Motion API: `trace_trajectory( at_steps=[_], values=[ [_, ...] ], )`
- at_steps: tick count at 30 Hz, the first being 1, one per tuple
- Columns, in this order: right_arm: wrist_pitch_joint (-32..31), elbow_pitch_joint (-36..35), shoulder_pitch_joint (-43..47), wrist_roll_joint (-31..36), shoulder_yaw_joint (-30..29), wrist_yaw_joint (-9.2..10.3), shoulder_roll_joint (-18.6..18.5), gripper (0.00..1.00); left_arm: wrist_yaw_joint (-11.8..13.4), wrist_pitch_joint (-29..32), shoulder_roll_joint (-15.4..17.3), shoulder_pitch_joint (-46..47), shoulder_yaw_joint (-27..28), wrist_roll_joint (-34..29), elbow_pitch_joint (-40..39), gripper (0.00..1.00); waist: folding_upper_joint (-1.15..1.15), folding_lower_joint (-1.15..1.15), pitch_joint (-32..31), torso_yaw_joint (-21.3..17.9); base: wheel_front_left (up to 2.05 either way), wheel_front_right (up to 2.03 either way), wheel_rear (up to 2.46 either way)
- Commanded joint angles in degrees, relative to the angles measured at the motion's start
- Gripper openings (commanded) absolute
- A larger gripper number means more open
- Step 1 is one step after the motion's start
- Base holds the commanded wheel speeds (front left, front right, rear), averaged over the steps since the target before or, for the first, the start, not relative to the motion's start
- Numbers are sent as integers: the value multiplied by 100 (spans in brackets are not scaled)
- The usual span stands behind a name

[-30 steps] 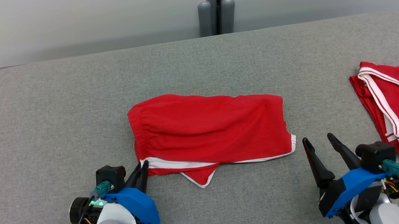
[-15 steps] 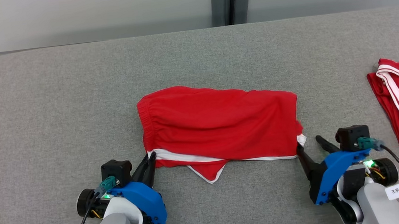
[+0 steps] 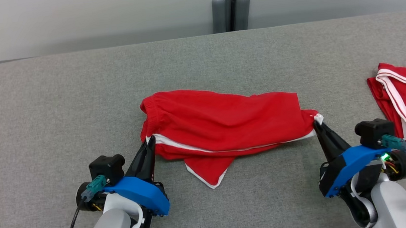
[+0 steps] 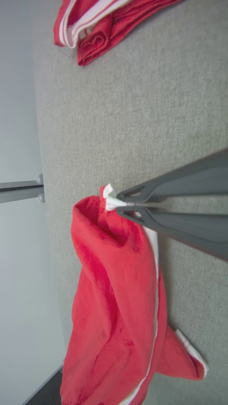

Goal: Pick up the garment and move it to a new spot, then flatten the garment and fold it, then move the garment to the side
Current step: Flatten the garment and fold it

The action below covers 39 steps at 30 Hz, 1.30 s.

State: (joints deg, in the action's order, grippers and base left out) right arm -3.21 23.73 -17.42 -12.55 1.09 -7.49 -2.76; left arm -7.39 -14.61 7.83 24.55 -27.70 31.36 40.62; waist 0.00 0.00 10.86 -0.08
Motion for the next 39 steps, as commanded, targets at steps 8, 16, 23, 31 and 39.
trace_trajectory(
  at_steps=[8, 16, 23, 31, 39],
  values=[
    [-468, -2393, 743, -312, -408, -2, -22, 0, -10, 184, 357, -512, 296, 1129, -2064, 0, 0, 0, -278, -244, 0, 0, 0],
    [-1421, -3991, 210, -572, -532, -2, -92, 0, 244, 1590, 930, -21, 745, 2165, -4158, 0, 0, 0, -2, -367, 0, 0, 0],
    [-1580, -2969, -1861, -1245, -362, -2, -255, 0, 558, 2387, 1332, 1434, 1041, 2158, -4083, 0, 0, 0, 902, -558, 0, 0, 0],
    [-674, -1649, -4219, -1197, -223, -1, -401, 0, 597, 2226, 1531, 3311, 1235, 1594, -3227, 0, 0, 0, 1604, -691, 0, 0, 0],
    [546, -537, -5547, -860, -37, 4, -481, 0, 395, 1334, 1469, 4531, 1214, 1011, -2301, 0, 0, 0, 1802, -819, 0, 0, 0]
  ],
)
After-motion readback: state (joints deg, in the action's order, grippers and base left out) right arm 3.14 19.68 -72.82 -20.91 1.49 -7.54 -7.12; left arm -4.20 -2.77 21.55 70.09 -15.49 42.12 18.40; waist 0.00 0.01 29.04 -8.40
